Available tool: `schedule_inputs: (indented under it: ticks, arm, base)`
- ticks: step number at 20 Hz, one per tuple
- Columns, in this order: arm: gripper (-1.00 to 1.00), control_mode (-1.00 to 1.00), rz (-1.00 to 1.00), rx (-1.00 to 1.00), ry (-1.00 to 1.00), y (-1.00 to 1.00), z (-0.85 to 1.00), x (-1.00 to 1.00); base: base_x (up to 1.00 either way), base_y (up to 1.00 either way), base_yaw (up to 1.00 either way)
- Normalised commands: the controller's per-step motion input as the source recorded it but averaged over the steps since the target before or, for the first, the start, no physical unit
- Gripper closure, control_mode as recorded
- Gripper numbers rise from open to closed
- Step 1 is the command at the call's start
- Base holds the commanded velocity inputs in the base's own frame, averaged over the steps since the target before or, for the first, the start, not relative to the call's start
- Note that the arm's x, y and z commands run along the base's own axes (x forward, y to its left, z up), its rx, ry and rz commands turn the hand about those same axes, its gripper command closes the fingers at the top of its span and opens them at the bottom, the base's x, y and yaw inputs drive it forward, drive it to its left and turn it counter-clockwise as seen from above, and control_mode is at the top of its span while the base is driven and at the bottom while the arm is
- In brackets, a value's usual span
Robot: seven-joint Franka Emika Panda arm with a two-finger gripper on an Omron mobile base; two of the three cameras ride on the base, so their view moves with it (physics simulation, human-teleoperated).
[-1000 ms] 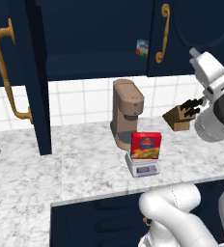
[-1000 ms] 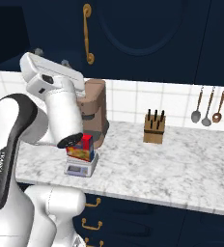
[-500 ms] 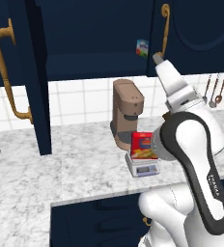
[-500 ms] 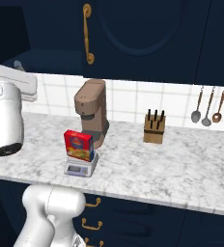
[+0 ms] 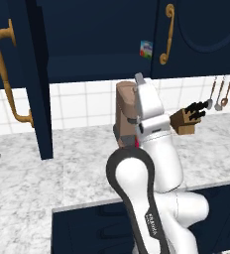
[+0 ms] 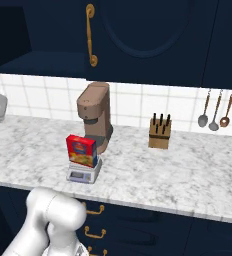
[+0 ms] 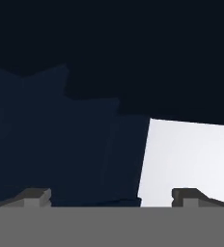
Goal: Pick the boxed food and place it on the digital scale for weighing, and close the cabinet.
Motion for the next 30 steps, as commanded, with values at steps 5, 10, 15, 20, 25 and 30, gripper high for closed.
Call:
schedule_inputs:
  ticks: [5, 10, 15, 20, 25, 30]
  arm:
    - [-1.00, -1.00, 0.28, 0.06, -0.09, 0.05, -0.36, -0.51]
    - [-1.00, -1.00, 0.25, 0.13, -0.12, -0.28, -0.47, -0.71]
    - [-1.00, -1.00, 0.10, 0.13, -0.20, 0.52, -0.17, -1.00]
    - [-1.00, -1.00, 0.03, 0.17, -0.10, 0.36, -0.44, -0.83]
    - [-1.00, -1.00, 0.00, 0.06, 0.00, 0.41, -0.62, -0.27]
    - [-1.00, -1.00, 0.00, -0.08, 0.05, 0.38, -0.62, 0.03]
  base:
    - [0.00, 0.00, 0.00]
    - [0.00, 0.00, 0.00]
    - [0.00, 0.00, 0.00]
    - [0.00, 0.00, 0.00]
    - [0.00, 0.00, 0.00]
    - [0.00, 0.00, 0.00]
